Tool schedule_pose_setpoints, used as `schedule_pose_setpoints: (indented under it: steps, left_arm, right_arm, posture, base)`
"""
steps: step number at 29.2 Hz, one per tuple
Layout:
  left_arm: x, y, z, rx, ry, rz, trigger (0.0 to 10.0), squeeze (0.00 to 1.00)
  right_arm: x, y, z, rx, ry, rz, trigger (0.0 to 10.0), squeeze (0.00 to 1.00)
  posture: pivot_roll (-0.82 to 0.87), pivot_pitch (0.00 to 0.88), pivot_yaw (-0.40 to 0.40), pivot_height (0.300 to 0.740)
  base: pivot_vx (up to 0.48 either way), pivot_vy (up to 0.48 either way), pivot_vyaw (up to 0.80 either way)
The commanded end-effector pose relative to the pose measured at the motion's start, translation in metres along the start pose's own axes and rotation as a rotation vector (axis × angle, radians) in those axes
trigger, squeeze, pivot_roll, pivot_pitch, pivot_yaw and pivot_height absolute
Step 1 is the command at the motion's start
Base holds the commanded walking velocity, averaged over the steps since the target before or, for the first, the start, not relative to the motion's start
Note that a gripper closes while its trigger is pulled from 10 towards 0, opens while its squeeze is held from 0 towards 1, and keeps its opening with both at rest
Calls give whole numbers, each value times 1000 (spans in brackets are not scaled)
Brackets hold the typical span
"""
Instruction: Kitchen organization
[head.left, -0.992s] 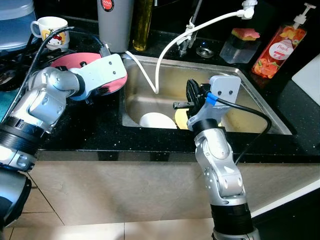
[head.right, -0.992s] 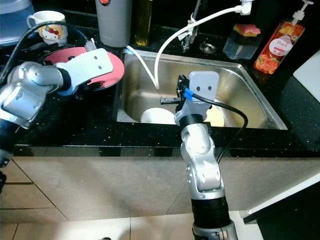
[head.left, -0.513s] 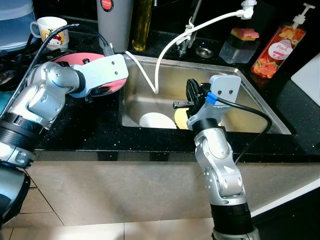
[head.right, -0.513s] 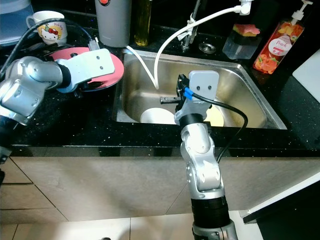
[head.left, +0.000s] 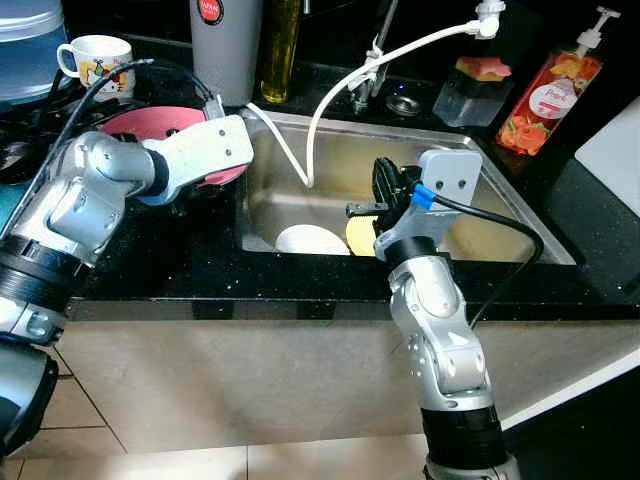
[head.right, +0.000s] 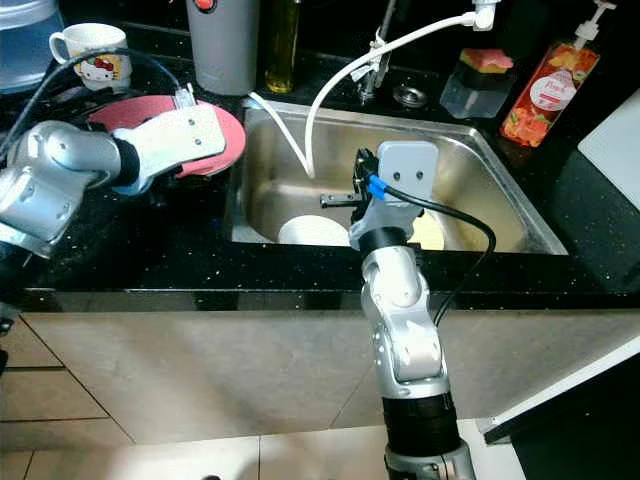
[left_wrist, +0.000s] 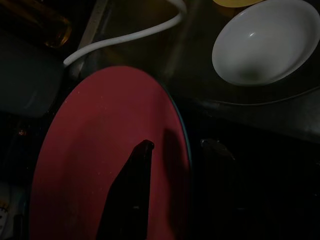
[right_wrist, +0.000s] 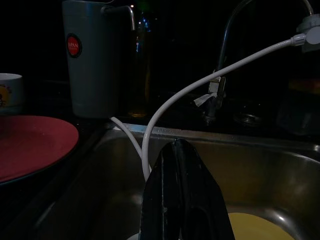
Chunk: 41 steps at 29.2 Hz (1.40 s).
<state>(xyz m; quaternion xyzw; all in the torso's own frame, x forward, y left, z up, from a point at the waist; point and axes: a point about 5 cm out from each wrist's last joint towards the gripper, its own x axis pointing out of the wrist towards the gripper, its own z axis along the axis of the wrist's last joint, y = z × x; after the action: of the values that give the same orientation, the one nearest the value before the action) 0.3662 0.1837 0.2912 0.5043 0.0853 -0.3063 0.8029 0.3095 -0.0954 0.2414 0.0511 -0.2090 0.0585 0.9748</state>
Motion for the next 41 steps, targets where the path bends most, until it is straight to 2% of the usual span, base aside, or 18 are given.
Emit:
schedule_pose_setpoints:
  steps: [1, 14, 15, 16, 17, 19, 20, 21, 22, 25, 29, 34, 35, 36, 39, 40, 41]
  left_arm:
    - [2, -4, -4, 18, 18, -18, 10000, 0]
    - [4, 1, -17, 48, 98, 39, 9765, 0]
    - [4, 2, -18, 52, 102, 44, 4588, 0]
    - [4, 2, -18, 52, 104, 49, 4588, 0]
    - [4, 2, -18, 57, 107, 55, 3608, 0]
    - [4, 3, -19, 61, 109, 61, 3294, 0]
    - [4, 4, -18, 57, 105, 66, 1333, 0]
    - [4, 4, -18, 57, 105, 66, 1333, 0]
    - [4, 4, -18, 53, 102, 69, 0, 0]
    - [4, 7, -16, 37, 87, 86, 0, 0]
    - [3, 9, -4, -36, -7, 78, 0, 0]
    - [4, 5, -6, -22, 5, 53, 0, 0]
    - [4, -1, -9, -4, 15, 15, 1490, 0]
    - [5, -7, -11, 24, 17, -22, 10000, 0]
    - [5, -12, -11, 61, 8, -53, 10000, 0]
    - [5, -12, -10, 53, -10, -54, 10000, 204]
    - [5, -11, -7, 31, -37, -53, 10000, 1000]
  right_arm:
    - [-2, -5, 1, -4, 2, -20, 10000, 0]
    - [-3, -6, 1, -3, 3, -27, 10000, 0]
    - [-3, -6, 1, -3, 3, -27, 10000, 0]
    - [-2, -6, 1, -3, 3, -27, 10000, 0]
    - [-2, -6, 1, -3, 3, -27, 10000, 0]
    - [-2, -6, 1, -3, 2, -27, 10000, 0]
    - [-2, -6, 1, -3, 2, -26, 10000, 0]
    - [-2, -6, 1, -3, 2, -26, 10000, 0]
    - [-2, -6, 1, -3, 2, -26, 10000, 0]
    - [-2, -6, 1, -3, 2, -26, 10000, 0]
    - [-2, -6, 1, -3, 3, -26, 10000, 0]
    - [-2, -5, 1, -3, 2, -24, 10000, 0]
    - [-2, -5, 1, -3, 2, -24, 10000, 0]
    - [-2, -5, 1, -3, 2, -24, 10000, 0]
    - [-2, -5, 1, -3, 1, -24, 10000, 0]
    - [-2, -5, 1, -3, 0, -23, 10000, 0]
    - [-2, -5, 0, -2, 0, -23, 10000, 0]
  posture:
    - [206, 50, -149, 740]
    - [206, 56, -145, 740]
    - [206, 56, -145, 740]
    - [206, 56, -145, 740]
    - [206, 56, -146, 740]
    - [206, 56, -146, 740]
    - [206, 55, -146, 740]
    - [206, 55, -146, 740]
    - [206, 55, -146, 740]
    - [205, 55, -146, 740]
    - [206, 54, -147, 740]
    - [207, 50, -148, 740]
    - [207, 48, -146, 740]
    - [207, 47, -146, 740]
    - [208, 43, -143, 740]
    - [208, 40, -142, 740]
    - [209, 38, -141, 740]
  base:
    - [0, 0, 0]
    - [0, 0, 0]
    - [0, 0, 0]
    - [0, 0, 0]
    - [0, 0, 0]
    - [0, 0, 0]
    - [0, 0, 0]
    - [0, 0, 0]
    - [0, 0, 0]
    - [0, 0, 0]
    - [0, 0, 0]
    - [0, 0, 0]
    - [0, 0, 0]
    - [0, 0, 0]
    - [0, 0, 0]
    - [0, 0, 0]
    - [0, 0, 0]
